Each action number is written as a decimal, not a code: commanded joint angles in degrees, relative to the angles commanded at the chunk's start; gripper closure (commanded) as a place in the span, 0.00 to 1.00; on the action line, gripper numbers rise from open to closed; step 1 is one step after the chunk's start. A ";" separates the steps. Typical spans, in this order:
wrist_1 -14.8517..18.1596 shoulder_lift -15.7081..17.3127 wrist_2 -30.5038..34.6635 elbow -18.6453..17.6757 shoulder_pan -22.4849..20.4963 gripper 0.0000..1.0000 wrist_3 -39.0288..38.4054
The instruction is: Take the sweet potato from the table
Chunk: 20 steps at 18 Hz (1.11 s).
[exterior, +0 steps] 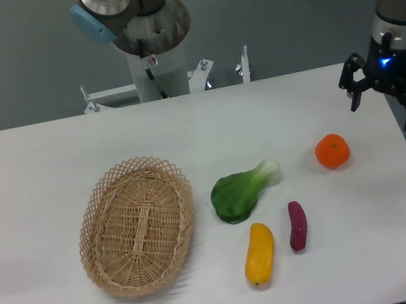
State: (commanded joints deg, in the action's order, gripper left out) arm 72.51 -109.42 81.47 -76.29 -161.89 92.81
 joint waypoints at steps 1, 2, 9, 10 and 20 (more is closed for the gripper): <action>0.00 0.00 0.17 -0.17 0.09 0.00 0.00; 0.00 0.00 0.18 -0.18 0.09 0.00 -0.09; -0.18 -0.35 -0.96 -1.23 0.35 0.00 -7.18; -0.35 -0.53 -0.88 -1.49 0.44 0.00 -8.86; -6.84 -6.31 -0.35 -4.75 5.89 0.00 -26.52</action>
State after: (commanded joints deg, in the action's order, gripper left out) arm 65.67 -115.74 81.12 -81.04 -156.01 66.29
